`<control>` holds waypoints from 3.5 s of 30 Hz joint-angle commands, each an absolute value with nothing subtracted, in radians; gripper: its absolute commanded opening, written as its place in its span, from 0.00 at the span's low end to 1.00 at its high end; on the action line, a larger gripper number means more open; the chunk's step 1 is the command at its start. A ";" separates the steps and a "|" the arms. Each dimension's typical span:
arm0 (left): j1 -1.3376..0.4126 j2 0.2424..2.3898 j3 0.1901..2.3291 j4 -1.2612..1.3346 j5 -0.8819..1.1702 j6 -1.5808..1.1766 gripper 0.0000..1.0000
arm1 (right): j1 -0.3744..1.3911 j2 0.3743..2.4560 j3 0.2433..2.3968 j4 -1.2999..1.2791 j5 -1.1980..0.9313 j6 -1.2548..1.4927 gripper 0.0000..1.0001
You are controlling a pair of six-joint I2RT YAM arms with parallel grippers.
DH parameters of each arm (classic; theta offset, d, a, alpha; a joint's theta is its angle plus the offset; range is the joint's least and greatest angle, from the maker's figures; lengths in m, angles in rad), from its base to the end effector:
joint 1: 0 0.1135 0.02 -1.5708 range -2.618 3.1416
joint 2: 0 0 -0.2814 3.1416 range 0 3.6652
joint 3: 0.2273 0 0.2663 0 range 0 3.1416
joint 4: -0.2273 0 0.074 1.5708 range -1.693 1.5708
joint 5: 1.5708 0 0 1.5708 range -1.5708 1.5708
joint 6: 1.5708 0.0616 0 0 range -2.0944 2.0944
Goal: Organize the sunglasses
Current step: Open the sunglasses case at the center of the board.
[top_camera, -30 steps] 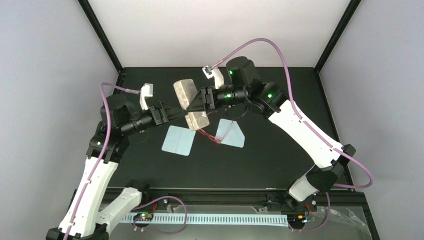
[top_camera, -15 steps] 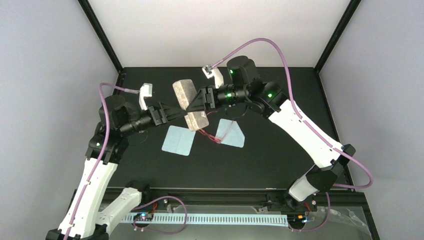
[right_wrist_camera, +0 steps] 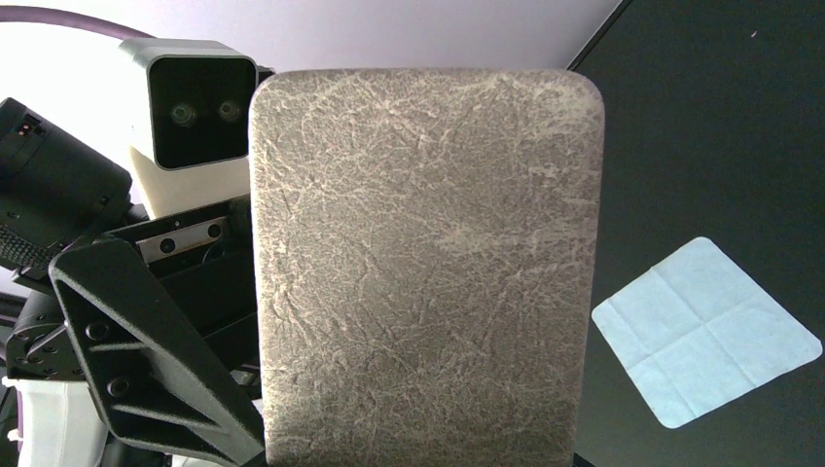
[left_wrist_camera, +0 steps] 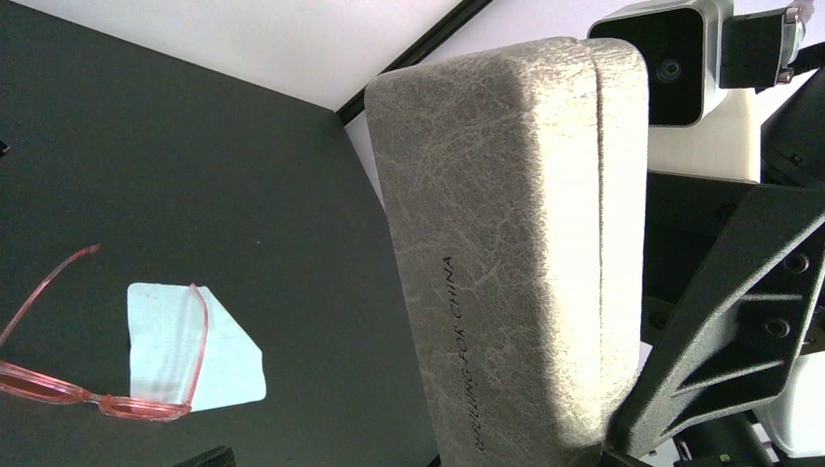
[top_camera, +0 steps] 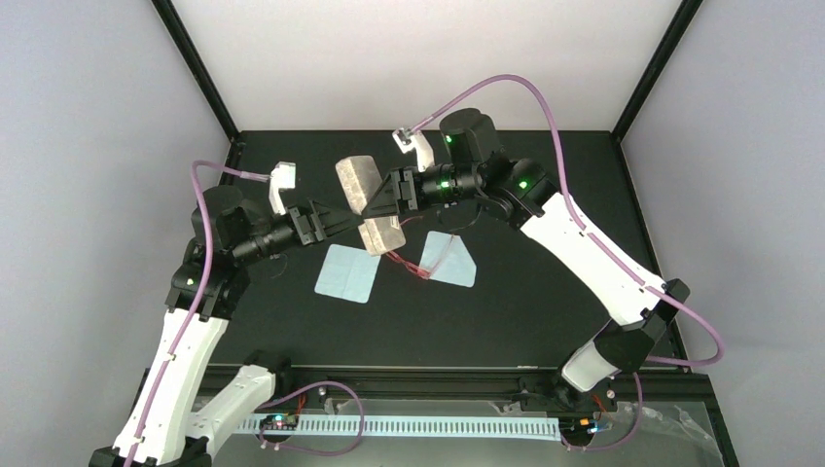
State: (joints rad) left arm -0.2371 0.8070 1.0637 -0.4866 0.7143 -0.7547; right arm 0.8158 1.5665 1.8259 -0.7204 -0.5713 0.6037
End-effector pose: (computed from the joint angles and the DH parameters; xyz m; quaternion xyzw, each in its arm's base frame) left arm 0.1640 -0.0811 0.4132 0.0221 0.7652 -0.5179 0.3817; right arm 0.2271 0.2900 0.4635 -0.2339 0.7952 0.5111 0.2274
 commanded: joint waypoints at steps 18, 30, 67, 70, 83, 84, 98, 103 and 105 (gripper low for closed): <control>-0.244 0.864 1.039 -0.631 0.570 -0.669 0.91 | 0.827 1.550 1.850 -0.672 -0.612 0.615 0.19; -0.244 0.883 1.038 -0.691 0.495 -0.649 0.90 | 0.825 1.528 1.853 -0.665 -0.622 0.627 0.17; -0.244 0.923 1.033 -0.749 0.406 -0.609 0.89 | 0.813 1.502 1.872 -0.655 -0.655 0.694 0.13; -0.244 0.926 1.034 -0.749 0.406 -0.611 0.89 | 0.813 1.508 1.885 -0.680 -0.630 0.683 0.13; -0.242 0.809 1.109 -0.760 0.412 -0.622 0.95 | 0.801 1.543 1.947 -0.836 -0.477 0.621 0.13; -0.242 0.784 1.107 -0.739 0.411 -0.633 0.97 | 0.801 1.543 1.946 -0.840 -0.471 0.617 0.13; -0.244 0.845 1.152 -0.551 0.603 -0.732 0.91 | 0.801 1.569 1.926 -0.768 -0.648 0.623 0.13; -0.244 0.885 1.156 -0.550 0.582 -0.721 0.68 | 0.800 1.580 1.923 -0.776 -0.651 0.621 0.13; -0.244 0.895 1.153 -0.570 0.564 -0.714 0.57 | 0.800 1.579 1.920 -0.776 -0.646 0.621 0.13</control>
